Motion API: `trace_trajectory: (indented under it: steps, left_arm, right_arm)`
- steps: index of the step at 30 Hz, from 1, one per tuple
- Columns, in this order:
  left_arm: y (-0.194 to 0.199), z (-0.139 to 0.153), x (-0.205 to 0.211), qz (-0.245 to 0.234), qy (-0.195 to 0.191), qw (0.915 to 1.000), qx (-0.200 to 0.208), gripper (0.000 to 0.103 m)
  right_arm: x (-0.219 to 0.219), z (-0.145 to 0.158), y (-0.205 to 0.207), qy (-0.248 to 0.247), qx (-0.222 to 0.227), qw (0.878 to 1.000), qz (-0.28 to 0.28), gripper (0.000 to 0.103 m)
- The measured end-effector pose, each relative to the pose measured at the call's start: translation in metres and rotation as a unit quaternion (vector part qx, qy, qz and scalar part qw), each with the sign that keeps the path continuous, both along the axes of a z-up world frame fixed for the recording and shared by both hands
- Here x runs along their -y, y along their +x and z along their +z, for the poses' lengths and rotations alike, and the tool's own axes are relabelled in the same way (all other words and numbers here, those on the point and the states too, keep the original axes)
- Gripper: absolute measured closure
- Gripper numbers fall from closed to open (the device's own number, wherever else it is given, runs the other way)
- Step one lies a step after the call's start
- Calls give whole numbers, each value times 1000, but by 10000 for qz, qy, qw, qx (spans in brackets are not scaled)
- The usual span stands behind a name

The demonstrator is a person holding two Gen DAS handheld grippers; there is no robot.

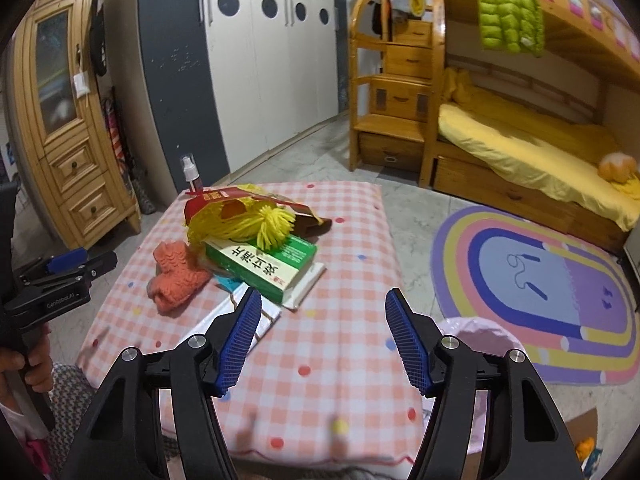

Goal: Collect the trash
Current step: 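Grasp the red snack box with the right tool and lift it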

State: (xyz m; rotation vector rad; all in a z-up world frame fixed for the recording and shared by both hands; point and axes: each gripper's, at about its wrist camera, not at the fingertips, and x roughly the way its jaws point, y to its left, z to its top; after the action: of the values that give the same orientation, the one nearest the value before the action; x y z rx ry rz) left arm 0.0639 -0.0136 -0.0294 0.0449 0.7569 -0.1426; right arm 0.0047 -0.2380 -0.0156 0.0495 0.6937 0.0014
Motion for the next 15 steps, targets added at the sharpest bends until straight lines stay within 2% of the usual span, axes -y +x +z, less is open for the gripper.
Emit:
trace_trajectory:
  steps: [9,15]
  left_arm:
    - [51,-5,-21,304,-62,9995,-22,33]
    - [72,-14,-41,340,23,9994,-110,33]
  right_arm:
    - [-26,-8,76,-273,-170,9985,439,38]
    - [-47,-27,116,-605,-331,9959,593,38]
